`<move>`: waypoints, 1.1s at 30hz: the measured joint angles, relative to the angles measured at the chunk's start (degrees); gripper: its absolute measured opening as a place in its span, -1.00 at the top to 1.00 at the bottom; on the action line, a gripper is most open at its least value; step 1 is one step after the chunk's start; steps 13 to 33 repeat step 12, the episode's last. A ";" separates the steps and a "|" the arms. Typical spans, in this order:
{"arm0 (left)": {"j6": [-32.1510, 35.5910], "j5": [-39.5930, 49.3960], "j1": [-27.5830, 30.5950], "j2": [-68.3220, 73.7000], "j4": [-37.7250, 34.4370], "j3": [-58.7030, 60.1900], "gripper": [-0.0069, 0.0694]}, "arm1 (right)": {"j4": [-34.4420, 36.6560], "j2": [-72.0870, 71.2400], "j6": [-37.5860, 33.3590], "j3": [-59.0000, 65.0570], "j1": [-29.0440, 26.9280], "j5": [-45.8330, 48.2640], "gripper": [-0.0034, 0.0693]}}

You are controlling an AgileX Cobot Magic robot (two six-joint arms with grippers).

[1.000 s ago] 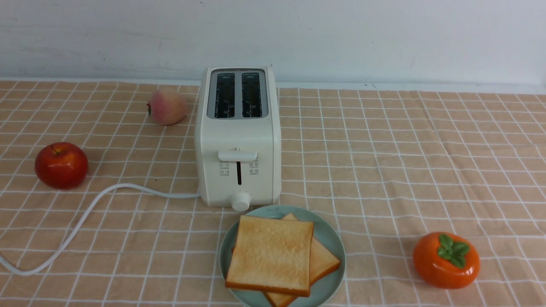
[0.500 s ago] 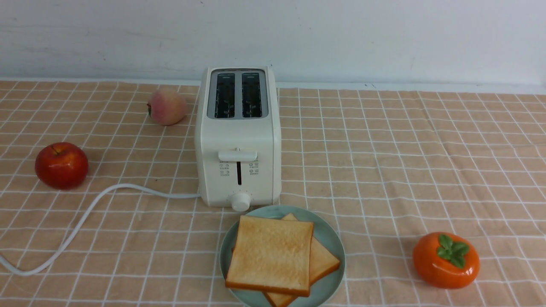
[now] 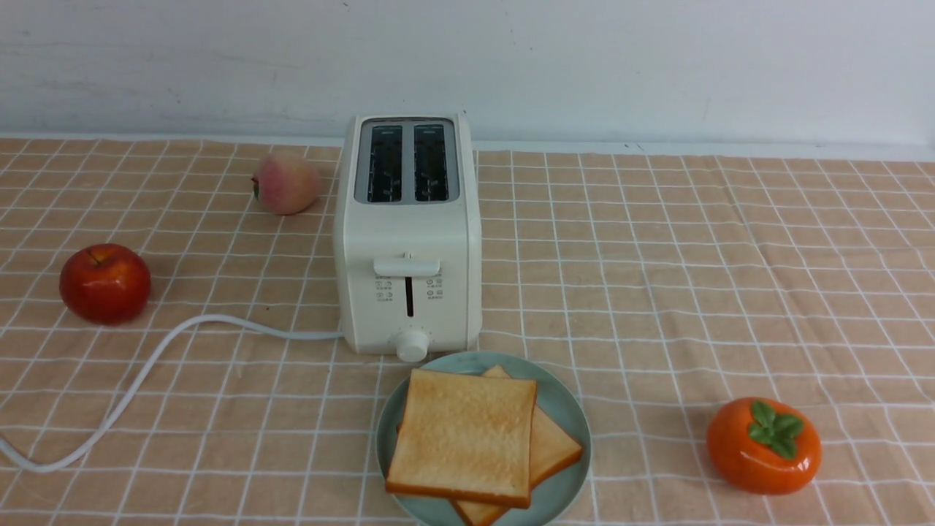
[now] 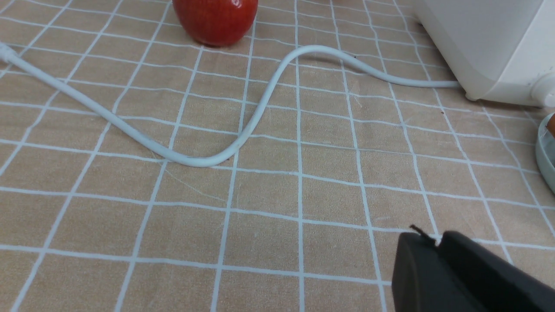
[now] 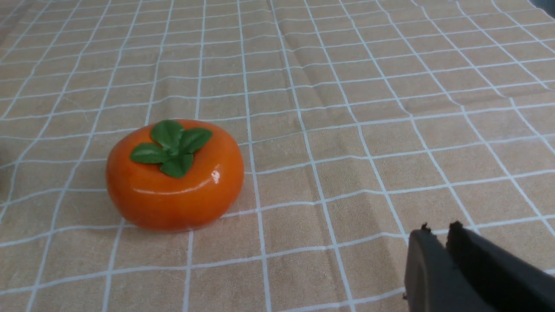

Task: Take toasted bread from bread machine on light coffee tablecloth place on plate.

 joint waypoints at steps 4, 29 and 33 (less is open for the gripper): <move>0.00 0.00 0.00 0.00 0.00 0.00 0.67 | 0.00 0.00 0.00 0.00 0.00 -0.12 0.68; 0.00 0.00 0.00 0.00 0.00 0.00 0.64 | 0.00 0.00 0.05 0.00 0.00 -0.12 0.66; 0.00 0.00 0.00 0.00 0.00 0.00 0.64 | 0.00 0.00 0.05 0.00 0.00 -0.12 0.66</move>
